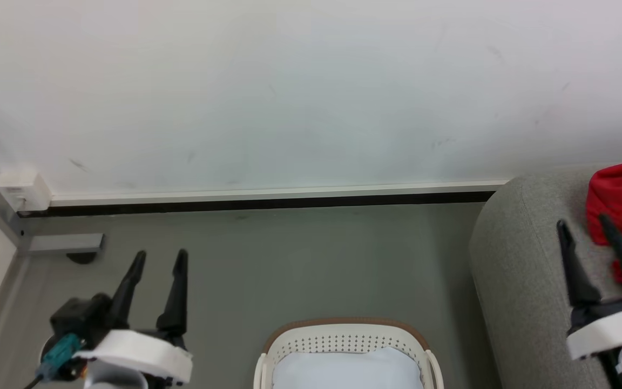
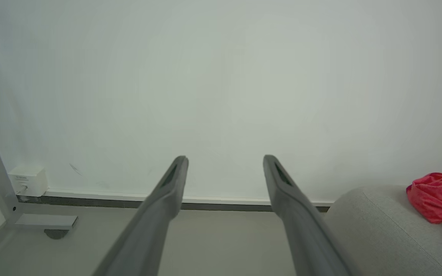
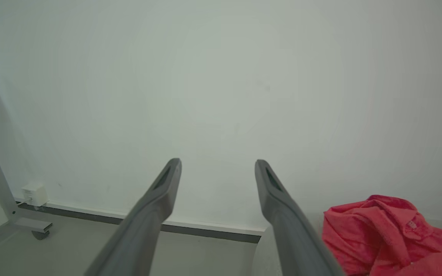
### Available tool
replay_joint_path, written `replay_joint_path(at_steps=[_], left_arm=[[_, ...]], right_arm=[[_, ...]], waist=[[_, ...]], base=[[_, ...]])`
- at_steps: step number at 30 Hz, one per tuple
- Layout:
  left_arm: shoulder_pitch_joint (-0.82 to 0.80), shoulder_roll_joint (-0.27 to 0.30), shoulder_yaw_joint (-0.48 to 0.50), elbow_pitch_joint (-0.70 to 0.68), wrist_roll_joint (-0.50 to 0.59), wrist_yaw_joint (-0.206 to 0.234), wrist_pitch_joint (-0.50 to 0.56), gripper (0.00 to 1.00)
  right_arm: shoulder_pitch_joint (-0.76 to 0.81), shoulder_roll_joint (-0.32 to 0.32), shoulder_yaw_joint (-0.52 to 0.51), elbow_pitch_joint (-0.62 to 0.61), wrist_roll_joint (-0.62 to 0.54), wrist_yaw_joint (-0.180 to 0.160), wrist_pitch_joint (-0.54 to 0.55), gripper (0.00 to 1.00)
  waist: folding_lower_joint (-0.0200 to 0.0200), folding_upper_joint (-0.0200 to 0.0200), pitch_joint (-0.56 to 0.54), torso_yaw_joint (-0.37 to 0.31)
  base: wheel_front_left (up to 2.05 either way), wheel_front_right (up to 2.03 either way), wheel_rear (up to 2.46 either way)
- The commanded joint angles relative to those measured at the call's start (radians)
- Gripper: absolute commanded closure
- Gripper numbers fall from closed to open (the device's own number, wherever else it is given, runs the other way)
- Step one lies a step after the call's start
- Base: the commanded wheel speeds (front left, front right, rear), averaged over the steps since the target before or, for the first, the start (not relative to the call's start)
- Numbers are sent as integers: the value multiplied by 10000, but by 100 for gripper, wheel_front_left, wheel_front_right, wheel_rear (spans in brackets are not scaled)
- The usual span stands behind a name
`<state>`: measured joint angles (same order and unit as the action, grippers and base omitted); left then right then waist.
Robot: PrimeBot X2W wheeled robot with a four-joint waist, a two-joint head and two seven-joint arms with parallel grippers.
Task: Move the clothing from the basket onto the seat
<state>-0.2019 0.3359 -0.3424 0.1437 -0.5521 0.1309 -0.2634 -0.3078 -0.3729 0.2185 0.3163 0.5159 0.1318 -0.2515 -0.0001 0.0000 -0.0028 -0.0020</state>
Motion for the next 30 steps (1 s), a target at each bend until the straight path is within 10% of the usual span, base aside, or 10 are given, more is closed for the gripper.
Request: replay_joint_path(at_steps=[1,12,30], left_arm=[[364,-140,359,-83,333,-50,-16,0],[1883,-1341,2039,-265,2214,-590,-16,0],[2205,-2562,3607,118,3678,-1882,-17,0]], right_arm=[[440,288,-12,-141,-115,-23,-95,0],[1797,1629,162,-893,-967,-23,-137,0],[2006,2080,251,-919,-1380,-23,-139,0]], waist=[[1,0,2,28],[1,0,13,-247],[1,0,-67,-373]], base=[[0,0,0],[0,0,0],[0,0,0]])
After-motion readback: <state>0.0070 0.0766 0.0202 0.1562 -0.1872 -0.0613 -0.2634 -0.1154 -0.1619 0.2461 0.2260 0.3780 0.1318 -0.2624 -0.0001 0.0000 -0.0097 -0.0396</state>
